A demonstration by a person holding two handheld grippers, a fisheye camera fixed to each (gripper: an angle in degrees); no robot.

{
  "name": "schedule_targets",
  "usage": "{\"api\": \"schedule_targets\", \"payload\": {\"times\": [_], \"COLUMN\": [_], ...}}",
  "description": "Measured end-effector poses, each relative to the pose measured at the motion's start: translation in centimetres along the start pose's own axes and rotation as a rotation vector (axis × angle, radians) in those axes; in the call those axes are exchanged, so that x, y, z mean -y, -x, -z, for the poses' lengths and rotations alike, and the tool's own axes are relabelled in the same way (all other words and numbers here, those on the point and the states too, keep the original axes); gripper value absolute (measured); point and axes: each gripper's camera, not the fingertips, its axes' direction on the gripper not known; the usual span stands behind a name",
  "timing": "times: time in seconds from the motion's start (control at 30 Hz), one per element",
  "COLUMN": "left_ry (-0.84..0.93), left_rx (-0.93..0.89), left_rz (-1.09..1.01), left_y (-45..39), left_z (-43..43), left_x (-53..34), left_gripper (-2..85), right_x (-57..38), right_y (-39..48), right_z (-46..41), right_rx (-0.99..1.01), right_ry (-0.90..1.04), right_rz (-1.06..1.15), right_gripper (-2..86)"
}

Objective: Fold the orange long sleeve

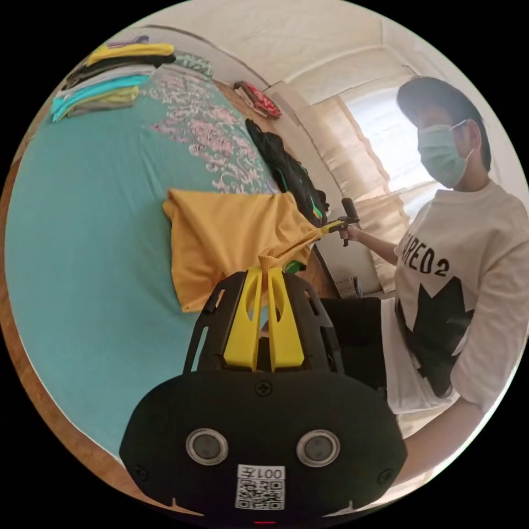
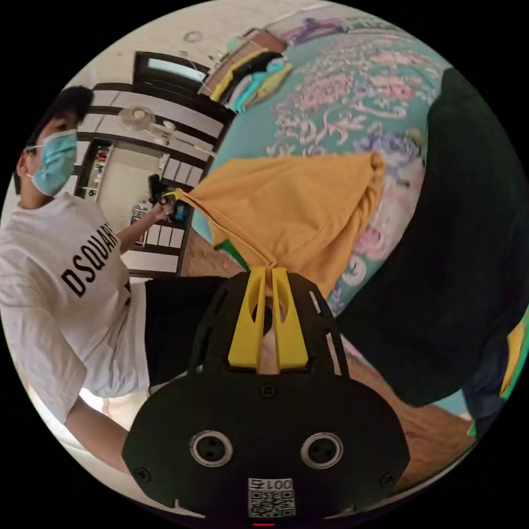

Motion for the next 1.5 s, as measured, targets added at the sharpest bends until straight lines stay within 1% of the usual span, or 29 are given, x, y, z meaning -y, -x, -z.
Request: {"api": "schedule_targets", "payload": {"times": [0.07,0.17,0.23,0.3,0.37,0.43,0.5,0.53,0.6,0.63,0.67,0.7,0.77,0.8,0.87,0.9,0.93,0.97,1.0,1.07,1.13,1.2,1.33,1.5], "left_ry": [0.015,-0.022,0.01,0.071,0.142,0.167,0.143,0.142,0.181,0.202,0.199,0.186,0.098,0.071,0.003,-0.019,-0.064,-0.071,-0.065,-0.004,0.002,-0.002,0.099,0.108], "left_rx": [0.008,-0.005,0.012,0.029,0.054,0.036,-0.005,0.008,0.094,0.164,0.229,0.254,0.344,0.358,0.345,0.322,0.261,0.216,0.2,0.168,0.156,0.17,0.266,0.331], "left_rz": [0.032,0.028,0.006,-0.007,0.019,0.094,0.146,0.157,0.188,0.192,0.195,0.192,0.16,0.146,0.143,0.15,0.174,0.233,0.266,0.423,0.472,0.479,0.43,0.419], "left_y": [0.8,1.1,0.9,0.8,1.3,2.2,2.6,2.5,2.2,1.8,1.5,1.4,1.3,1.5,3.3,3.8,5.2,6.8,7.6,10.9,11.9,11.9,11.2,11.2], "left_z": [-1.0,-0.9,-1.1,-2.0,-3.6,-4.4,-4.0,-3.3,-2.0,-1.0,0.2,0.8,2.4,2.5,1.6,1.2,0.3,-0.7,-1.2,-3.0,-3.8,-4.3,-5.9,-6.6], "left_x": [-1.9,-2.9,-3.0,-3.3,-4.1,-4.8,-5.4,-5.6,-5.6,-5.3,-4.6,-4.0,-0.4,0.8,5.9,7.0,9.1,10.5,11.0,11.8,11.8,12.2,13.7,14.6], "left_gripper": [-1.0,-1.0,-0.9,-0.9,-0.9,-0.8,-0.7,-0.7,-0.7,-0.6,-0.3,-0.1,1.0,1.3,2.7,2.9,3.5,4.6,5.1,6.6,7.5,8.3,8.5,4.8], "right_x": [-1.4,-2.7,-3.4,-4.0,-4.8,-5.2,-5.9,-6.5,-6.8,-6.4,-5.3,-4.6,-0.9,0.2,4.5,5.6,7.4,8.7,9.1,9.6,9.3,8.8,8.5,9.1], "right_y": [-0.6,-0.4,-0.3,-0.5,-1.2,-1.5,-1.4,-1.2,-0.6,0.2,1.0,1.3,1.8,1.8,0.4,-0.2,-1.4,-2.6,-3.2,-5.4,-6.6,-7.2,-8.0,-9.0], "right_z": [-2.3,-2.2,-2.0,-2.7,-5.6,-7.9,-8.9,-8.8,-7.8,-6.9,-6.0,-5.6,-4.7,-4.6,-5.0,-5.3,-5.9,-6.7,-7.1,-8.4,-9.1,-9.6,-10.4,-12.0], "right_rx": [0.003,0.008,0.002,-0.028,-0.063,-0.088,-0.087,-0.072,-0.061,-0.086,-0.147,-0.18,-0.309,-0.334,-0.402,-0.406,-0.419,-0.421,-0.416,-0.399,-0.345,-0.308,-0.203,-0.097], "right_ry": [0.012,-0.059,-0.081,-0.048,0.044,0.114,0.114,0.082,0.025,0.006,0.002,0.007,0.012,-0.004,-0.088,-0.097,-0.111,-0.131,-0.141,-0.171,-0.172,-0.179,-0.204,-0.206], "right_rz": [-0.04,-0.055,-0.061,-0.078,-0.102,-0.107,-0.122,-0.131,-0.136,-0.107,-0.069,-0.045,0.016,0.035,0.061,0.059,0.042,0.026,0.018,-0.044,-0.082,-0.109,-0.136,-0.125], "right_gripper": [1.1,1.2,1.2,1.3,1.5,1.7,1.9,2.0,2.2,2.6,3.4,3.9,7.1,7.7,9.6,10.1,10.6,10.9,11.0,11.0,10.6,9.8,6.9,2.1]}}
